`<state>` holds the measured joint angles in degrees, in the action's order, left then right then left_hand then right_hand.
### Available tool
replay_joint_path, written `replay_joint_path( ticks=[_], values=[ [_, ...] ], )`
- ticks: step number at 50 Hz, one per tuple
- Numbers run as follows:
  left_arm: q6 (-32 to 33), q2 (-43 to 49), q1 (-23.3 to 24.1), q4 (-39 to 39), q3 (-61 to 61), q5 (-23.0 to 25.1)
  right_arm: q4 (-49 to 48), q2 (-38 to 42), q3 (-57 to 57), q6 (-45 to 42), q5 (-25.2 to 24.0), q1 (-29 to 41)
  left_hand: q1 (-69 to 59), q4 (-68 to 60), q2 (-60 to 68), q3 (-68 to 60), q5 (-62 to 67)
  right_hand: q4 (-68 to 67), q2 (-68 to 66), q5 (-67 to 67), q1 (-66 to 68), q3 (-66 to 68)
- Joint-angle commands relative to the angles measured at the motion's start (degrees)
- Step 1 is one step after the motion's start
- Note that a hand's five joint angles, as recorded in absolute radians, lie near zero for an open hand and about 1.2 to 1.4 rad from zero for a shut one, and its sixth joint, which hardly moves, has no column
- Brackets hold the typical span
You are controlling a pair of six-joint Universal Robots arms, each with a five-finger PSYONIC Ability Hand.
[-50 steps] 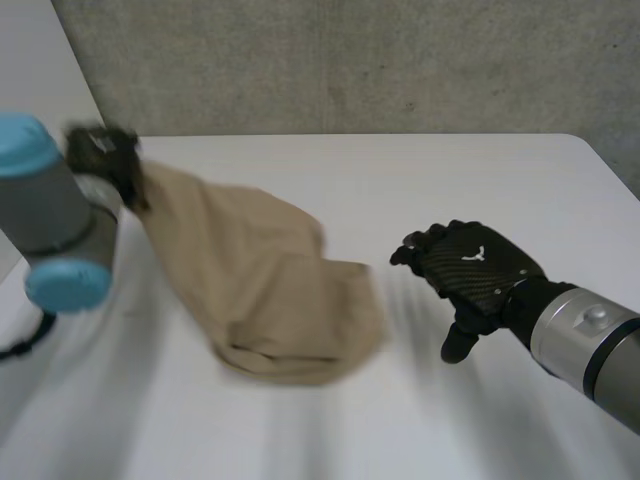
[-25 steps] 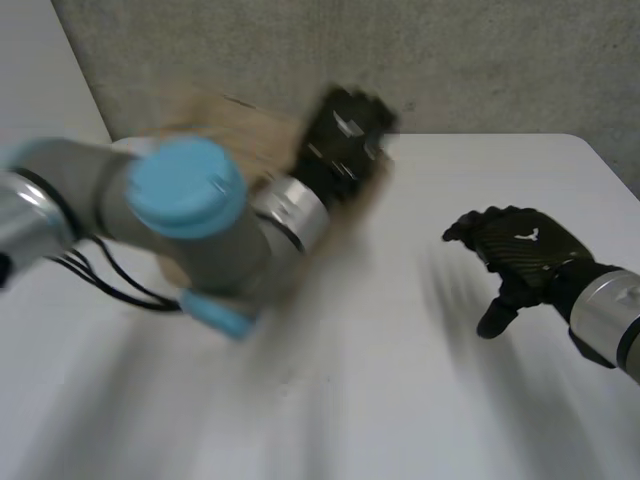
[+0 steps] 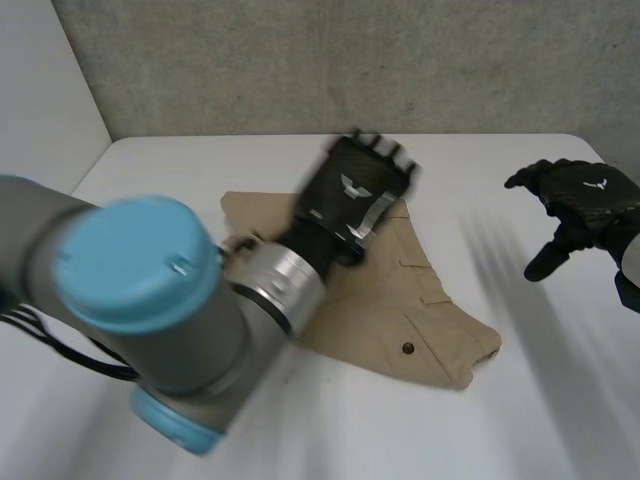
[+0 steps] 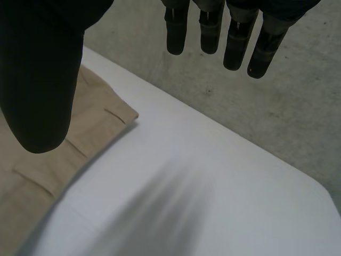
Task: Fold the shorts.
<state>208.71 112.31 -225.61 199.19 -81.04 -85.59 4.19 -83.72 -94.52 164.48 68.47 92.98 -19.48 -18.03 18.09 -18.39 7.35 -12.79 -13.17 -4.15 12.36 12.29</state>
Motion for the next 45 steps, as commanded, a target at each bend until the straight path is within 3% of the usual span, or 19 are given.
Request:
replay_joint_path(
  ticks=[1,8,16,20,26,30,34,36,37,45],
  values=[
    [-0.9,-1.6,-9.8,-0.5,-1.1,-2.5,4.6,7.7,9.2,4.6,0.3,5.4,0.2,-1.3,1.2,-0.9,1.9,2.8,3.2,4.1,-2.4,-2.3],
    [-7.3,0.0,-14.4,-7.1,-4.1,-4.1,11.6,13.2,13.9,-0.5,1.8,11.8,-7.2,-8.7,8.6,-8.3,9.3,-2.7,-2.3,-1.3,3.1,3.2],
    [-15.6,-3.8,-13.6,-14.0,-13.7,-3.7,11.4,12.4,4.0,-27.0,0.7,12.3,-19.2,-20.6,20.6,-20.3,21.3,-7.1,-6.7,-5.7,7.5,7.5],
    [-19.5,-5.3,-11.9,-14.6,-18.4,-3.7,11.4,12.3,-0.4,-32.6,0.6,12.1,-18.3,-19.8,19.7,-19.4,20.5,-7.9,-7.5,-6.5,8.3,8.4],
    [-24.1,-4.7,-9.0,-14.6,-21.3,-4.2,7.2,12.0,-5.0,-32.8,-0.5,11.5,-18.3,-19.8,19.7,-19.4,20.5,-8.4,-8.0,-7.0,8.8,8.9],
    [-25.4,-4.0,-8.8,-14.6,-21.7,-4.2,-0.1,12.0,-7.7,-32.6,-1.3,11.5,-18.3,-19.8,19.7,-19.4,20.5,-18.3,-17.9,-16.9,18.7,18.8],
    [-25.6,-2.8,-8.8,-14.6,-21.6,-4.2,-6.9,12.3,-9.5,-32.6,-1.1,11.5,-18.7,-20.1,20.1,-19.7,20.8,-43.7,-43.3,-42.3,44.1,44.2],
    [-25.6,-2.4,-8.7,-14.6,-21.6,-4.2,-9.5,12.6,-10.0,-32.0,-0.9,11.7,-18.7,-20.1,20.1,-19.7,20.8,-64.7,-64.3,-63.3,65.1,65.2],
    [-25.6,-1.9,-8.5,-14.6,-21.6,-4.2,-10.0,12.6,-10.0,-31.7,-0.8,11.9,-18.7,-20.1,20.1,-19.7,20.8,-67.2,-66.8,-65.8,67.6,67.7],
    [-26.0,1.4,-7.0,-14.2,-20.5,-4.3,-9.1,8.9,-8.8,-22.8,-0.5,13.7,-17.0,-18.4,18.4,-18.1,19.1,-67.2,-66.8,-65.9,67.6,67.7]
  ],
)
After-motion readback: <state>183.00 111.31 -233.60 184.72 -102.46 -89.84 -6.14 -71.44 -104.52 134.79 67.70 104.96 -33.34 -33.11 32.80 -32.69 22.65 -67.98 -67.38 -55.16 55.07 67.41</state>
